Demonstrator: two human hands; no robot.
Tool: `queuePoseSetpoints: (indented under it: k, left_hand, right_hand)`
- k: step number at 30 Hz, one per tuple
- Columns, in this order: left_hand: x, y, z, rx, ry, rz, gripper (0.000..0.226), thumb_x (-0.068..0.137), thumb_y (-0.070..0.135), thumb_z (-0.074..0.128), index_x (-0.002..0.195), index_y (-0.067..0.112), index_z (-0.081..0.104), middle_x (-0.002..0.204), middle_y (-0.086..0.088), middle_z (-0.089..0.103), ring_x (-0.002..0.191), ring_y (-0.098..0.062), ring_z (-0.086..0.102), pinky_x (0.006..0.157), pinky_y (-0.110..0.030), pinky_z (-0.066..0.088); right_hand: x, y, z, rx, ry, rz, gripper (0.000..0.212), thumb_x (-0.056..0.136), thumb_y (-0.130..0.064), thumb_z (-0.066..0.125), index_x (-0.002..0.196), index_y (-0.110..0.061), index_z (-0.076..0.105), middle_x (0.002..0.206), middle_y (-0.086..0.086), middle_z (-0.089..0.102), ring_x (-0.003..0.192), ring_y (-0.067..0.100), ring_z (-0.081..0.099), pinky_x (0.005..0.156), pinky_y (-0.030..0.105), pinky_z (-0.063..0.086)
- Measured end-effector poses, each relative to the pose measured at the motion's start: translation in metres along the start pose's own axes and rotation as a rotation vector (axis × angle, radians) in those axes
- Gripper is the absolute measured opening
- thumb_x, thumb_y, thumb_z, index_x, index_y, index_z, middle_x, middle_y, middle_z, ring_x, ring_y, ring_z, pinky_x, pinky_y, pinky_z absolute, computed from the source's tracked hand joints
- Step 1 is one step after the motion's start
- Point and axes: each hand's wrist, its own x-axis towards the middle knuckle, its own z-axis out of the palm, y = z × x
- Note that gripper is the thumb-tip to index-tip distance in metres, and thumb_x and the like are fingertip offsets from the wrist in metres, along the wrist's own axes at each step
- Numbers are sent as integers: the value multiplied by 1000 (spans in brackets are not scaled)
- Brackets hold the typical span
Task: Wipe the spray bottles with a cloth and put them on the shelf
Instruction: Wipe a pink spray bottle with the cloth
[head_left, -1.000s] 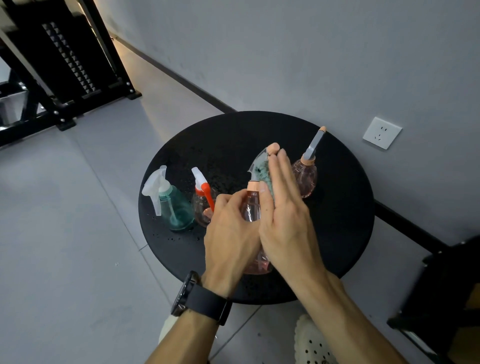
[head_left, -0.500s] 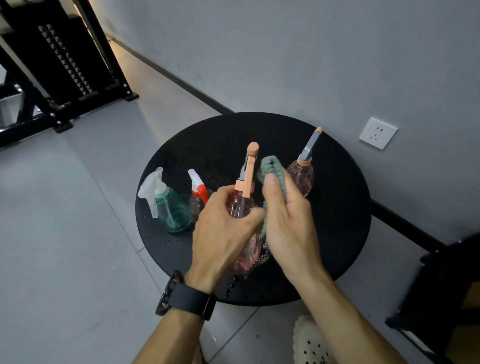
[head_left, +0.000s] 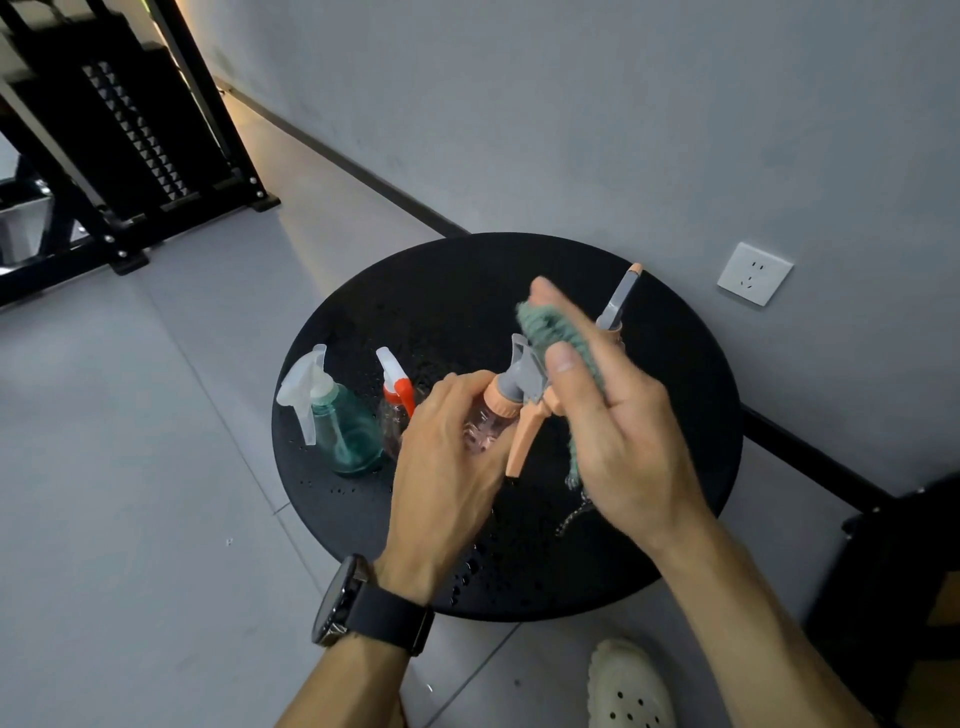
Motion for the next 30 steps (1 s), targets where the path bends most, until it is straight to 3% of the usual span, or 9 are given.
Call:
queuePoseSetpoints:
  k: [2, 4, 8, 12, 15, 19, 22, 26, 30]
  left_hand:
    - [0, 2, -3, -49, -5, 26, 17, 88, 40, 64, 102, 37, 56, 91, 27, 58, 93, 4, 54, 97, -45, 49]
    - [-1, 6, -6, -100, -33, 31, 11, 90, 38, 61, 99, 40, 54, 93, 29, 60, 92, 4, 58, 99, -49, 50]
    - [-3, 3, -8, -76, -79, 24, 24, 91, 14, 58, 78, 33, 53, 74, 19, 60, 70, 6, 58, 62, -7, 41]
    - [-7, 1, -8, -69, -97, -48, 56, 86, -10, 55, 58, 32, 31, 49, 21, 51, 48, 12, 46, 47, -5, 33]
    - [-7, 0, -8, -156, -89, -34, 52, 89, -5, 57, 64, 36, 38, 58, 16, 53, 57, 11, 50, 53, -6, 37]
    - [-5, 4, -7, -281, -108, -29, 30, 96, 36, 57, 69, 33, 42, 70, 19, 56, 60, 5, 49, 56, -9, 38]
    - [-4, 6, -9, -320, -150, -8, 22, 89, 27, 63, 74, 34, 49, 74, 11, 56, 64, 4, 55, 58, -10, 42]
    - [-5, 4, -10, -256, -218, 32, 20, 92, 31, 64, 91, 49, 55, 91, 26, 62, 86, 3, 60, 73, -9, 44]
    - [-6, 7, -10, -252, -239, 54, 25, 92, 28, 66, 97, 50, 54, 94, 31, 60, 89, 3, 60, 74, -8, 42]
  right_hand:
    - [-3, 0, 4, -151, -83, -94, 41, 103, -20, 37, 144, -18, 34, 151, -4, 38, 142, 3, 30, 113, 23, 32]
    - [-5, 1, 8, -232, -137, -144, 42, 102, -22, 36, 142, -12, 42, 151, -1, 39, 144, 5, 26, 115, 28, 31]
    - [-9, -2, 15, -280, -157, -214, 41, 98, -20, 45, 135, -3, 52, 147, 3, 46, 145, 10, 27, 115, 38, 32]
    - [-9, -3, 17, -309, -188, -218, 46, 91, -14, 61, 135, -4, 52, 148, 3, 45, 146, 11, 24, 114, 39, 33]
    - [-8, -1, 12, -326, -226, -178, 54, 88, -5, 60, 140, -6, 46, 151, 0, 39, 147, 9, 19, 116, 36, 30]
    - [-6, 0, 7, -273, -265, -99, 60, 89, -2, 56, 146, -10, 38, 156, -7, 30, 147, 4, 11, 117, 27, 25]
    - [-3, 2, -1, -220, -327, -26, 74, 80, 5, 49, 149, -15, 33, 158, -13, 25, 147, -1, 7, 118, 22, 20]
    - [-2, 10, -6, -208, -291, 37, 82, 75, 17, 40, 148, -20, 35, 156, -16, 26, 145, -6, 8, 118, 22, 18]
    - [-2, 13, -4, -183, -202, 78, 77, 77, 19, 38, 144, -20, 41, 154, -15, 32, 143, -9, 13, 116, 14, 17]
